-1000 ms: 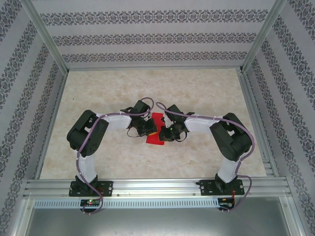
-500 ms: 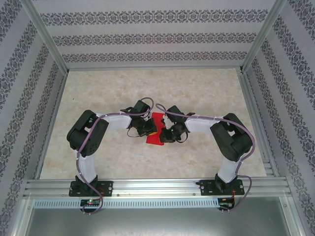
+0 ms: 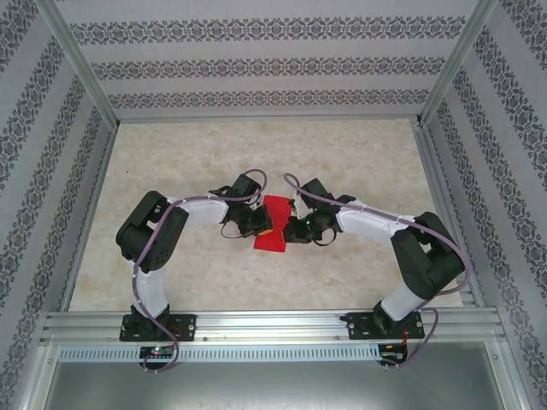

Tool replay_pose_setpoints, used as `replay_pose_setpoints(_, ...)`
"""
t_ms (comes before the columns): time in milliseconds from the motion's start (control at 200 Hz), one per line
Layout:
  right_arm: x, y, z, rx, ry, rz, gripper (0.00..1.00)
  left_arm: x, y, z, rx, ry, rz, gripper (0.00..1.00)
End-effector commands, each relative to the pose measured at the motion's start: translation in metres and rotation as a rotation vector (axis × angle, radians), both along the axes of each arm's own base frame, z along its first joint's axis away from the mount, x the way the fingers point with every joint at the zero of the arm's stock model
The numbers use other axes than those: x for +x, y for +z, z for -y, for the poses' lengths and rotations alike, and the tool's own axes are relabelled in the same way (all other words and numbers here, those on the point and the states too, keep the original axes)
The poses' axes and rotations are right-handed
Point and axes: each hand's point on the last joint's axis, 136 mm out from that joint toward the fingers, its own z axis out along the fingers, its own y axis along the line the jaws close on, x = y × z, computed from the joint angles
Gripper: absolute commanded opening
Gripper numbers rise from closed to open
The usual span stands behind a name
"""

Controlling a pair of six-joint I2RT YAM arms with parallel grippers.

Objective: Fold a paper plane with a square sheet of paper (pick it up from the middle)
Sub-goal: Fold the triangle a second time at the center of the table.

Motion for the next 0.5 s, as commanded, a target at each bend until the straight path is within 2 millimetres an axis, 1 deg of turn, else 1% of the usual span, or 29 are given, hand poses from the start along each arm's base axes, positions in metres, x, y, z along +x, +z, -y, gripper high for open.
replay_pose_setpoints(0, 0.017, 0.004, -0.011, 0.026, -0.041, 0.031, 0.11, -0.021, -0.034, -0.028, 0.161, 0.033, -0.09, 0.1)
replay_pose_setpoints(105, 0.016, -0.001, -0.026, 0.027, -0.008, 0.018, 0.11, -0.021, -0.034, -0.027, 0.159, 0.031, -0.09, 0.1)
replay_pose_setpoints(160, 0.013, -0.009, -0.03, 0.016, 0.005, 0.003, 0.11, -0.022, -0.034, -0.028, 0.16, 0.033, -0.091, 0.1)
replay_pose_setpoints(250, 0.012, -0.02, -0.03, -0.002, 0.005, -0.02, 0.1, -0.021, -0.032, -0.028, 0.157, 0.034, -0.087, 0.1)
replay_pose_setpoints(380, 0.01, -0.032, -0.026, -0.023, 0.005, -0.041, 0.1, -0.019, -0.026, -0.025, 0.142, 0.031, -0.072, 0.1)
replay_pose_setpoints(495, 0.005, -0.042, -0.022, -0.047, 0.008, -0.065, 0.08, -0.013, -0.013, -0.017, 0.095, 0.021, -0.029, 0.1)
